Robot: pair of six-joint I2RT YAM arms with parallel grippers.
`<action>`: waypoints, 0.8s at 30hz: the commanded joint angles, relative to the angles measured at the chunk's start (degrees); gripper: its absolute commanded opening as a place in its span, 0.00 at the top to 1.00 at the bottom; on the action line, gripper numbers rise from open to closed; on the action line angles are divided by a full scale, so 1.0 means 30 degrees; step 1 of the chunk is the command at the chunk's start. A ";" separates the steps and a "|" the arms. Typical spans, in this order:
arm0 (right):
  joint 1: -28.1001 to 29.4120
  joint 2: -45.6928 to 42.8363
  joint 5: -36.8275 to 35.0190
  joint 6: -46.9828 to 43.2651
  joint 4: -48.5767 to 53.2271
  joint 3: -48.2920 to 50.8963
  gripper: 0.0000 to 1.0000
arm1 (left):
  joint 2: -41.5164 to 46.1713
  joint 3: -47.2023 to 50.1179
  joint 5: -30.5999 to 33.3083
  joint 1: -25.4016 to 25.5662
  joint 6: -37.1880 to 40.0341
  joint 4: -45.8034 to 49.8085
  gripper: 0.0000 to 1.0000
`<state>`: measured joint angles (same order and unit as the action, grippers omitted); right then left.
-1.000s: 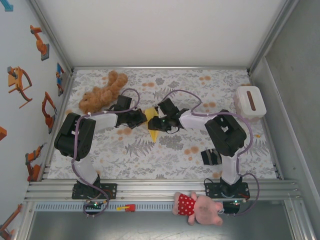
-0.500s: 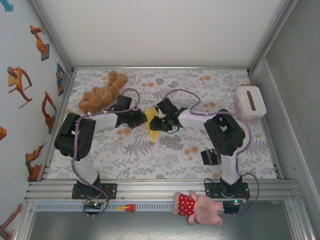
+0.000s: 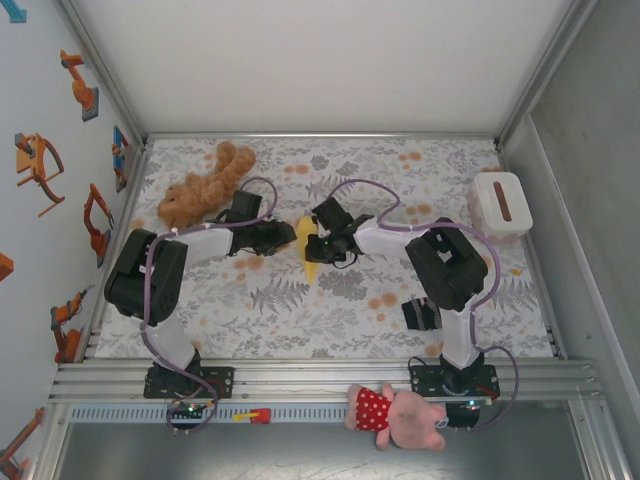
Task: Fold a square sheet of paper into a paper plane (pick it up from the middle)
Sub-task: Move the paper plane to the top-center of the table.
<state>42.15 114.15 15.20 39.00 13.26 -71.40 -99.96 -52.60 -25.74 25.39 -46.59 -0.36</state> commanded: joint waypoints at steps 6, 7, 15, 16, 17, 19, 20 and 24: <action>-0.0151 -0.1107 -0.5128 -0.1517 0.4532 -0.2128 0.99 | 0.3928 0.0878 0.3789 -0.1388 0.0975 0.3239 0.37; -0.0324 -0.1106 -0.5510 -0.1750 0.4927 -0.2392 0.99 | 0.4411 0.1000 0.4346 -0.1528 0.1091 0.3638 0.32; -0.2434 0.0407 -0.5857 -0.3253 0.6906 -0.4947 0.99 | 0.6819 0.1543 0.7061 -0.2278 0.1774 0.5915 0.10; -0.2623 0.0698 -0.5858 -0.3461 0.7183 -0.5371 0.99 | 0.6951 0.1593 0.7113 -0.2314 0.1816 0.5976 0.09; -0.2859 0.1037 -0.5857 -0.3688 0.7556 -0.5902 0.99 | 0.7042 0.1621 0.7187 -0.2310 0.1875 0.6022 0.08; -0.3233 0.1662 -0.5831 -0.3989 0.8264 -0.6938 0.99 | 0.7095 0.1625 0.7221 -0.2310 0.1927 0.6073 0.06; -0.3431 0.2013 -0.5749 -0.4143 0.8567 -0.7412 0.99 | 0.7057 0.1660 0.7207 -0.2317 0.1936 0.6068 0.05; -0.3962 0.2984 -0.5566 -0.4544 0.9498 -0.8710 0.98 | 0.6901 0.1740 0.7095 -0.2334 0.1906 0.5935 0.02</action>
<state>30.92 121.14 -0.95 27.81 36.58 -95.09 -79.70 -48.18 -5.30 18.65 -42.09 16.10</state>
